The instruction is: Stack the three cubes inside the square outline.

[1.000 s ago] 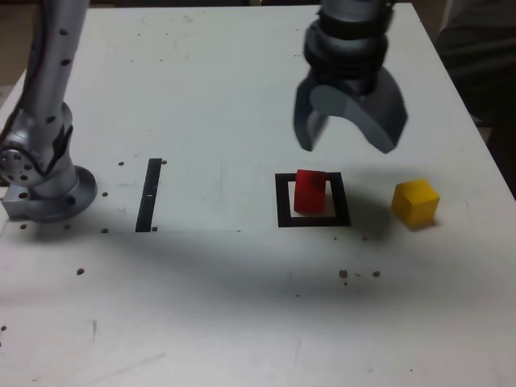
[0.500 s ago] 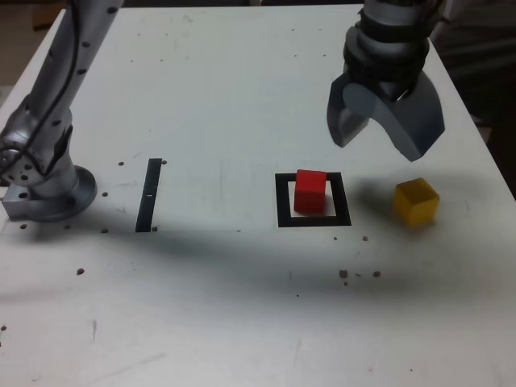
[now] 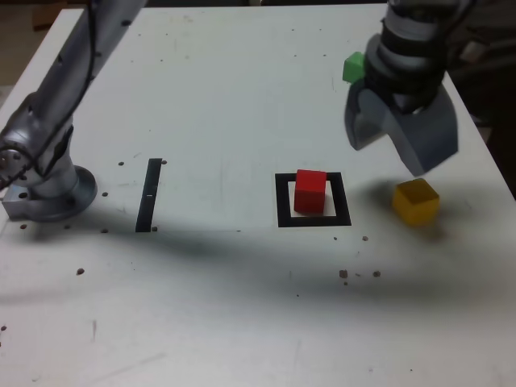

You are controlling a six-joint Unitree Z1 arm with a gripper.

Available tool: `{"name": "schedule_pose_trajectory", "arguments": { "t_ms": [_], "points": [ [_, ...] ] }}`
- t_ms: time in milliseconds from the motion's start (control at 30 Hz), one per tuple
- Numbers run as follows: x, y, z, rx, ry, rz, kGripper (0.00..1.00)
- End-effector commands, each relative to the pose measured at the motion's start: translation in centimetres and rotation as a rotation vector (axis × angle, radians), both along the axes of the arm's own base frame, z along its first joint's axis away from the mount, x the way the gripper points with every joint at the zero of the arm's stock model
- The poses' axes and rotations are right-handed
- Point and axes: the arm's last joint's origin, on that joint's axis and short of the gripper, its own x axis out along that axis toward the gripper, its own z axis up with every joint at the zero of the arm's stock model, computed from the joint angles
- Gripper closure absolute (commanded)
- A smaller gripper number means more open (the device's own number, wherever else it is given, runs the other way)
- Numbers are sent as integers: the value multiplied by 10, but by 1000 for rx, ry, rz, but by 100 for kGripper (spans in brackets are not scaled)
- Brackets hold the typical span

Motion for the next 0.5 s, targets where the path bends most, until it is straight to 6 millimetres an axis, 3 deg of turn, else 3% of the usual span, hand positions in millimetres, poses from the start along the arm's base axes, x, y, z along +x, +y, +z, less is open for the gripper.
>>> {"name": "schedule_pose_trajectory", "arguments": {
  "t_ms": [0,467],
  "points": [
    [5,-4,-5,6,9,-12,1],
    [30,-17,-40,15,62,-38,3]
  ]
}}
